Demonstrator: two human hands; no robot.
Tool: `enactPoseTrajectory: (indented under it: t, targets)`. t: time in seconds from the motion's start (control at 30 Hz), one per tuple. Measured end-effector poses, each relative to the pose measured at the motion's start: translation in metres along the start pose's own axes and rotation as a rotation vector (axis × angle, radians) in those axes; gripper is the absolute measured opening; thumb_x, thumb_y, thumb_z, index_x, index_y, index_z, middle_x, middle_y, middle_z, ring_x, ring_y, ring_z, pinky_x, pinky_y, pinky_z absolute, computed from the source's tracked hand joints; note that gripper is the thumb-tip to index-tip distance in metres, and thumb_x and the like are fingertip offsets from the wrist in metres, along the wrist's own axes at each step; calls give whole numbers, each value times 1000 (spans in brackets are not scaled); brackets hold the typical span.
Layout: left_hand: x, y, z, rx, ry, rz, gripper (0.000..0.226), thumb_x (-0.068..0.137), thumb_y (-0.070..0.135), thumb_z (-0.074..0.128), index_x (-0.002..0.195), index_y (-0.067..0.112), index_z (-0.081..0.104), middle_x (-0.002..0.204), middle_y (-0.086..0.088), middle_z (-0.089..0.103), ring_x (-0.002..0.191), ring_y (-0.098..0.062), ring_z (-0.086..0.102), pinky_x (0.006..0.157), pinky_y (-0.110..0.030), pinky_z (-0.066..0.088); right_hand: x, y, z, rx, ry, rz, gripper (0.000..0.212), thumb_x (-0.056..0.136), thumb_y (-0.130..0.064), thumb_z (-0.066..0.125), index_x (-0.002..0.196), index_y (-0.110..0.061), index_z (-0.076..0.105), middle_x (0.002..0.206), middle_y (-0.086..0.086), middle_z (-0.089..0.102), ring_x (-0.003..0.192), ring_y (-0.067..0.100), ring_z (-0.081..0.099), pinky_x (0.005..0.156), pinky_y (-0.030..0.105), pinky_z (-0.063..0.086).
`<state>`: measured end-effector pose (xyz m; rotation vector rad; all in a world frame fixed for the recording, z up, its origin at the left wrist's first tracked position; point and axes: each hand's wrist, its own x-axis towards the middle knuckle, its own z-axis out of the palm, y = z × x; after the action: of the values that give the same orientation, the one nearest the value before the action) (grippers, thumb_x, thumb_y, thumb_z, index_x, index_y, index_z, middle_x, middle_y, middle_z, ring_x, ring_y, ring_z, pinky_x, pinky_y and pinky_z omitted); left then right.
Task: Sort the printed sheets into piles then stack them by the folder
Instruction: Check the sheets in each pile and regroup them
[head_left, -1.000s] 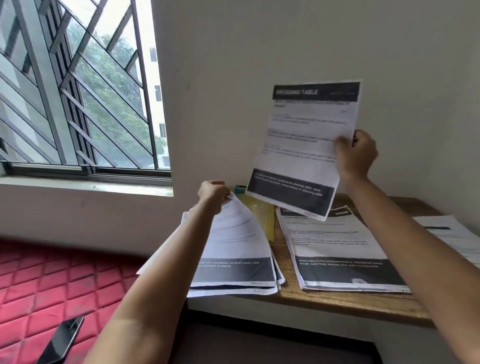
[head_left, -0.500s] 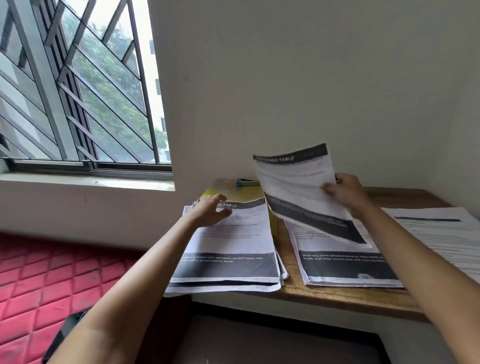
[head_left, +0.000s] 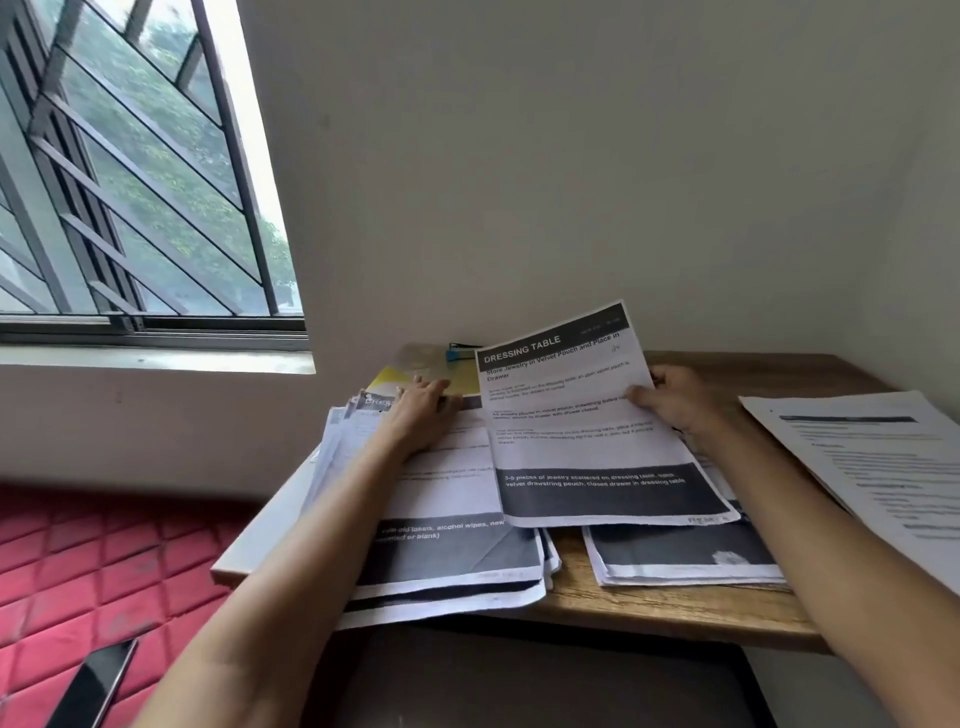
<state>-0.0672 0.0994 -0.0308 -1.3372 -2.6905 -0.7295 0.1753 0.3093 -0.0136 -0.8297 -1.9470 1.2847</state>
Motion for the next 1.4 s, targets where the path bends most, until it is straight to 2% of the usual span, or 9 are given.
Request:
enactPoseTrajectory:
  t: [0.17, 0.3, 0.47, 0.6, 0.73, 0.87, 1.0, 1.2, 1.4]
  targets:
    - [3, -8, 5, -127, 62, 2, 36, 96, 40, 44, 111, 14, 64, 114, -14, 63, 109, -31, 56, 92, -35, 45, 6, 1, -2, 34, 18, 2, 21, 87, -3, 64, 108, -1, 63, 101, 14, 66, 75, 22, 64, 72, 32, 53]
    - [2, -10, 4, -188, 123, 31, 26, 95, 25, 56, 111, 8, 65, 111, -14, 67, 105, -27, 61, 88, -30, 45, 9, 3, -7, 149, 20, 44, 16, 86, -4, 65, 102, -7, 63, 101, 15, 67, 81, 29, 66, 80, 44, 55]
    - [1, -15, 2, -245, 160, 41, 14, 88, 12, 65, 100, 5, 64, 103, -13, 68, 100, -27, 63, 82, -26, 43, 7, 1, -19, 340, 35, 112, 23, 86, 1, 63, 108, -5, 62, 99, 13, 66, 65, 17, 68, 53, 28, 58]
    - [1, -15, 3, -257, 140, 41, 25, 89, 13, 64, 112, 7, 61, 106, -13, 67, 103, -28, 61, 87, -30, 43, 9, 3, -29, 408, 33, 172, 23, 85, 3, 62, 107, -4, 62, 96, 14, 66, 56, 14, 69, 47, 28, 56]
    - [8, -14, 2, -164, 113, 50, 32, 89, 22, 64, 120, 16, 63, 117, -14, 62, 112, -31, 56, 105, -40, 37, 12, 5, -36, 439, 68, 221, 29, 84, 3, 63, 113, -1, 61, 101, 15, 67, 70, 24, 68, 51, 36, 58]
    - [14, -14, -7, -30, 127, 76, 27, 90, 22, 63, 116, 16, 67, 116, -16, 59, 117, -32, 49, 112, -48, 23, 10, 3, -38, 434, 70, 257, 12, 86, 3, 61, 90, -8, 63, 99, 15, 66, 77, 26, 63, 51, 37, 57]
    - [15, -27, -25, 64, 154, 55, 17, 91, 19, 61, 104, 13, 71, 107, -14, 66, 115, -29, 51, 111, -47, 19, 6, 1, -37, 447, 68, 263, 15, 87, 5, 59, 87, -10, 62, 87, 11, 64, 75, 24, 62, 46, 34, 56]
    - [3, -68, -29, -36, 189, 25, 10, 84, 7, 66, 90, 8, 73, 97, -12, 72, 100, -35, 62, 104, -59, 34, 7, 1, -36, 428, 68, 274, 14, 86, 3, 61, 87, -11, 62, 105, 14, 67, 77, 26, 64, 55, 39, 59]
    - [-1, -56, -26, -26, 188, 40, 18, 90, 17, 60, 104, 9, 70, 107, -15, 70, 104, -35, 61, 105, -52, 35, 1, -2, -34, 414, 78, 278, 14, 87, 4, 60, 85, -10, 61, 117, 22, 61, 73, 25, 61, 52, 37, 57]
